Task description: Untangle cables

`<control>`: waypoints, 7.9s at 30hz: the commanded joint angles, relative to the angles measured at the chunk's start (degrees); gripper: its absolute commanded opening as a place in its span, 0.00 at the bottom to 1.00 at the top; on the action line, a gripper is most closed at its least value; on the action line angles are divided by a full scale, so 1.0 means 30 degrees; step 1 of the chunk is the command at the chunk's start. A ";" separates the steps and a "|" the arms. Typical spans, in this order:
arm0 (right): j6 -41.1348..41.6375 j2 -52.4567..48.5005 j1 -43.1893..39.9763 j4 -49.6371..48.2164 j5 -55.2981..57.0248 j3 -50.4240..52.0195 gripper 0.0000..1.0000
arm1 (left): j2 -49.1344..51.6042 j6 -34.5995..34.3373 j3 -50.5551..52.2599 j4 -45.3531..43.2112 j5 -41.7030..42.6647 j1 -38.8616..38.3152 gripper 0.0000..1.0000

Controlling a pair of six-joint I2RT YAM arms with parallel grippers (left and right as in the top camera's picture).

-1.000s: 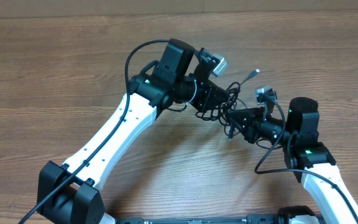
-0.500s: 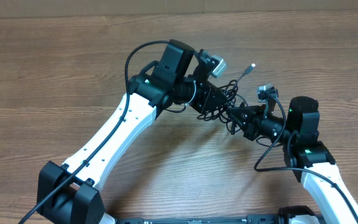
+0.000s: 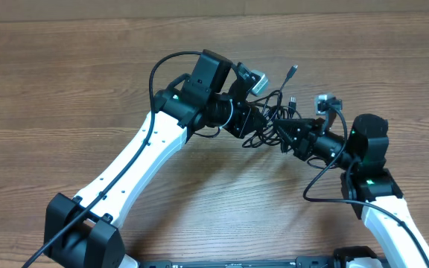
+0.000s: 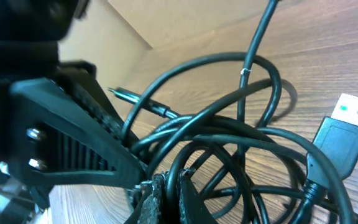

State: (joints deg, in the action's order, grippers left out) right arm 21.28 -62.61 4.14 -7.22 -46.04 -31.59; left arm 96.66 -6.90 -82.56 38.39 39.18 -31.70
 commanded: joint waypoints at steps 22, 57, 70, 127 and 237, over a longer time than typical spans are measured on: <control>0.8094 0.2331 -0.2798 -0.9275 -0.3738 -0.0335 0.04 | 0.0000 0.0605 -0.0015 0.0743 -0.0743 -0.0816 0.04; -0.5289 0.0284 -0.2798 -1.3639 -0.0947 -0.0335 0.04 | 0.0000 0.1902 -0.0015 0.1202 -0.0860 -0.1056 0.04; -0.3344 0.0284 -0.2798 -0.9785 -0.0962 -0.0335 0.34 | -0.0007 0.1552 -0.0015 0.2973 -0.5756 -0.0641 0.04; -0.7861 -0.1049 -0.2237 0.4160 -0.1661 -0.0299 0.64 | -0.0007 -0.0211 -0.0015 0.0095 0.1843 -0.0568 0.04; -0.7613 -0.1035 -0.3155 -0.1719 -0.5850 -0.0226 0.04 | 0.0197 -0.0568 -0.0007 0.1588 -0.3002 -0.0816 0.04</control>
State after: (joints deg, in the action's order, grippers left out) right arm -1.63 -66.06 -4.99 -15.92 -65.63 -31.79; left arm 96.82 -9.96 -82.48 43.72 29.47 -33.78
